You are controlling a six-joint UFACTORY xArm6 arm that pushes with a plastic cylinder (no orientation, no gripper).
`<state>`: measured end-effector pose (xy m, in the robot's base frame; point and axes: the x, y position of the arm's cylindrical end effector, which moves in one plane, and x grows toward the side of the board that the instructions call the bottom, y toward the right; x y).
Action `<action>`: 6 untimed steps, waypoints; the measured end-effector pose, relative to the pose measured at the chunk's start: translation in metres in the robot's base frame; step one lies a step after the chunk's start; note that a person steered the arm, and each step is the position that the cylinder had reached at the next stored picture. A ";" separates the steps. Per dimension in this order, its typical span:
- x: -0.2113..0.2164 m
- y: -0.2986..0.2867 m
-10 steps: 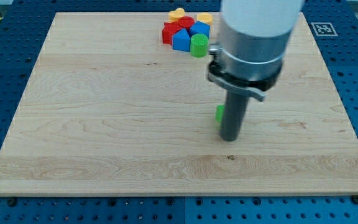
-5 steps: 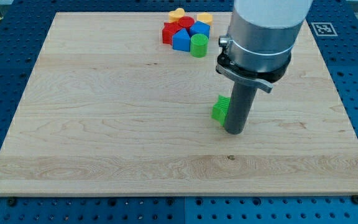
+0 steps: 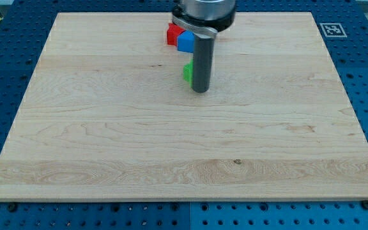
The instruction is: Slide the green star to the group of blocks
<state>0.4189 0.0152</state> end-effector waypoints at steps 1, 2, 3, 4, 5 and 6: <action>-0.002 -0.019; -0.010 -0.020; -0.022 -0.015; -0.039 -0.003; -0.059 0.008; -0.077 0.011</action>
